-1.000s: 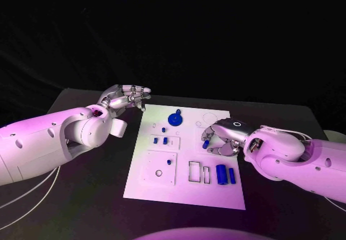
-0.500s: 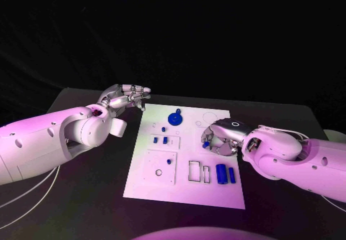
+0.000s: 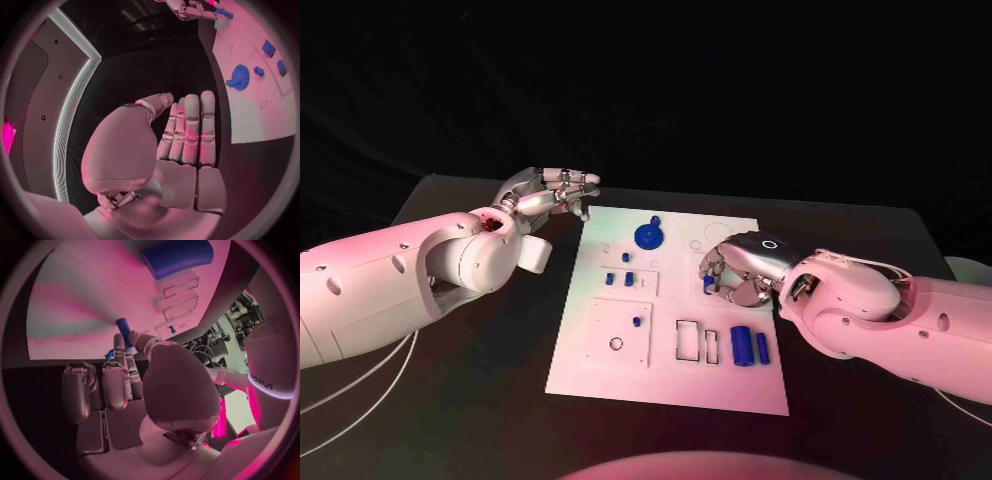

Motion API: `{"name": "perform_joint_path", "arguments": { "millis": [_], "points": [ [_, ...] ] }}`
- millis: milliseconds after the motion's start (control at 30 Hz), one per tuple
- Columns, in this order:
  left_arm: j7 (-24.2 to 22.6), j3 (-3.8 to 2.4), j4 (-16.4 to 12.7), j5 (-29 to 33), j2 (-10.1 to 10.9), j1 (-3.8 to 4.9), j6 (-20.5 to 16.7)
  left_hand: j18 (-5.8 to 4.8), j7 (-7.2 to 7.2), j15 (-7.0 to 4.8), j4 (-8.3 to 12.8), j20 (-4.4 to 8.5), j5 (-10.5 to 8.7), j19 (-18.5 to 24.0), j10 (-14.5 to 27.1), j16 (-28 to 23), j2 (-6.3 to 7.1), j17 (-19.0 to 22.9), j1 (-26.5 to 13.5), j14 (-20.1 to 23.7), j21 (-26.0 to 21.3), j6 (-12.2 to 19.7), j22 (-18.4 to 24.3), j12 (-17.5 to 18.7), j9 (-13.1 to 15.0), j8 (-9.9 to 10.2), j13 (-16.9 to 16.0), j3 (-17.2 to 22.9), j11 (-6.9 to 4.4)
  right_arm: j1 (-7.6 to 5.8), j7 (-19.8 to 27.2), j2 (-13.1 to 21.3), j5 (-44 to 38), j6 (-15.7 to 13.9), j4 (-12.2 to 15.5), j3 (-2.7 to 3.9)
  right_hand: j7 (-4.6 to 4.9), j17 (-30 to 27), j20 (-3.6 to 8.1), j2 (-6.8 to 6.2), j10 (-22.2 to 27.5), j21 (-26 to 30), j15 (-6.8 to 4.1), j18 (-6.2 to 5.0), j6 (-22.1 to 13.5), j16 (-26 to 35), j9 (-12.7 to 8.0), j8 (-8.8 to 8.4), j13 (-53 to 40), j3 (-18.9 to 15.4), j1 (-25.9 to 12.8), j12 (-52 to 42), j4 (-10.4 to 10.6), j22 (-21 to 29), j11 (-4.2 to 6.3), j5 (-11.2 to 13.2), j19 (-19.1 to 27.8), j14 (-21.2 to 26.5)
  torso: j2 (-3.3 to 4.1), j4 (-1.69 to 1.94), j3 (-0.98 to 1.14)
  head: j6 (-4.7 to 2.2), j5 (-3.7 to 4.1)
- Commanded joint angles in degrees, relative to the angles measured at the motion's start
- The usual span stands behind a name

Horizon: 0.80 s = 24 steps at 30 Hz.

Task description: Assemble the parts on the task board

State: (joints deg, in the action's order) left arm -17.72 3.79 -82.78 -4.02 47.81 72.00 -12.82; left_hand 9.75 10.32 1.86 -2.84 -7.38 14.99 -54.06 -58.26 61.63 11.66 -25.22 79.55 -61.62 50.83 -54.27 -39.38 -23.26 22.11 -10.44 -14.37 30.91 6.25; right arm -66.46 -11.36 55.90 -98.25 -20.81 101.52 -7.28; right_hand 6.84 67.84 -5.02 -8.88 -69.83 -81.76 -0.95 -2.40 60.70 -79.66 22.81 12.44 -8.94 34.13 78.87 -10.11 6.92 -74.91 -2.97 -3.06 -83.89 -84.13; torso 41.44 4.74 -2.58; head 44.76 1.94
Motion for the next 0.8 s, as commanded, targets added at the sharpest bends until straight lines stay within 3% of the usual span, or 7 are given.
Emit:
{"name": "perform_joint_path", "arguments": {
  "millis": [33,233,400,567,800],
  "points": [
    [0.0,-0.04,0.1,0.3,-0.1,0.05,1.0,0.78,0.04,0.23,-0.1,-0.07,0.18,-0.3,0.4,-0.1,-0.69,0.1,0.0,0.3,-0.3,0.2,0.1,-0.4,-0.1,0.3,-0.1,-0.2,0.08,-0.21,-0.7,0.7,-0.2,-3.2,1.8,0.18,-0.35,0.1,0.44,0.85,-0.6,-0.4,-0.45,0.72,0.8,-0.4,1.7,1.58,-0.1,0.7,0.4,0.3,-0.4,-12.2,0.02,-0.4,-3.4,-1.9,-0.13,0.02,0.00,0.09,-0.13],
    [0.0,-0.03,0.4,0.3,-0.2,0.05,1.0,0.79,0.03,0.22,-0.1,-0.07,0.20,-0.3,0.4,-0.1,-0.76,0.1,0.0,0.3,-0.3,0.2,0.1,-0.4,-0.1,0.3,-0.1,-0.2,0.06,-1.29,-0.2,1.9,1.8,-4.8,6.4,0.46,-0.29,0.2,0.53,0.42,-1.1,-0.8,-0.50,0.82,0.7,-0.5,2.4,2.23,-0.2,1.3,0.3,0.5,-1.2,-12.4,0.05,-0.6,-3.5,-2.0,-0.21,0.00,0.01,0.23,-0.52],
    [0.0,-0.02,0.6,0.3,-0.5,0.03,1.1,0.79,0.03,0.22,-0.1,-0.07,0.20,-0.3,0.4,-0.1,-0.76,0.1,0.0,0.3,-0.3,0.2,0.1,-0.4,-0.1,0.3,-0.1,-0.2,0.06,-1.57,0.8,0.5,3.3,-6.2,8.8,0.56,-0.29,0.2,0.54,0.27,-1.2,-0.8,-0.50,0.81,0.7,-0.5,2.6,2.38,-0.2,1.4,0.2,0.6,-1.4,-12.4,0.06,-0.6,-3.5,-2.0,-0.26,-0.05,0.00,0.11,-1.04],
    [0.0,0.02,1.0,0.3,-0.9,0.01,1.3,0.79,0.03,0.22,-0.1,-0.07,0.20,-0.3,0.4,-0.1,-0.76,0.1,0.0,0.3,-0.3,0.2,0.1,-0.4,-0.1,0.3,-0.1,-0.2,0.06,-0.56,2.2,-3.5,5.2,-7.1,8.9,0.51,-0.25,0.2,0.55,0.08,-1.2,-0.6,-0.50,0.76,0.6,-0.5,2.8,2.51,-0.2,1.4,0.1,0.7,-1.5,-12.3,0.05,-0.7,-3.4,-2.0,-0.19,-0.20,0.11,0.11,-2.08],
    [0.0,0.05,1.3,0.3,-1.4,0.00,1.4,0.79,0.03,0.21,-0.1,-0.07,0.21,-0.3,0.5,-0.1,-0.85,0.1,0.1,0.4,-0.3,0.2,0.1,-0.5,-0.1,0.3,-0.1,-0.1,0.07,1.72,3.6,-8.5,6.0,-6.5,7.3,0.19,-0.19,0.0,0.55,-0.01,-1.2,-0.4,-0.48,0.72,0.6,-0.5,2.9,2.59,-0.2,1.4,0.0,0.7,-1.6,-12.2,0.00,-0.7,-3.4,-1.9,-0.20,-0.09,0.00,0.49,-3.17]
  ]
}}
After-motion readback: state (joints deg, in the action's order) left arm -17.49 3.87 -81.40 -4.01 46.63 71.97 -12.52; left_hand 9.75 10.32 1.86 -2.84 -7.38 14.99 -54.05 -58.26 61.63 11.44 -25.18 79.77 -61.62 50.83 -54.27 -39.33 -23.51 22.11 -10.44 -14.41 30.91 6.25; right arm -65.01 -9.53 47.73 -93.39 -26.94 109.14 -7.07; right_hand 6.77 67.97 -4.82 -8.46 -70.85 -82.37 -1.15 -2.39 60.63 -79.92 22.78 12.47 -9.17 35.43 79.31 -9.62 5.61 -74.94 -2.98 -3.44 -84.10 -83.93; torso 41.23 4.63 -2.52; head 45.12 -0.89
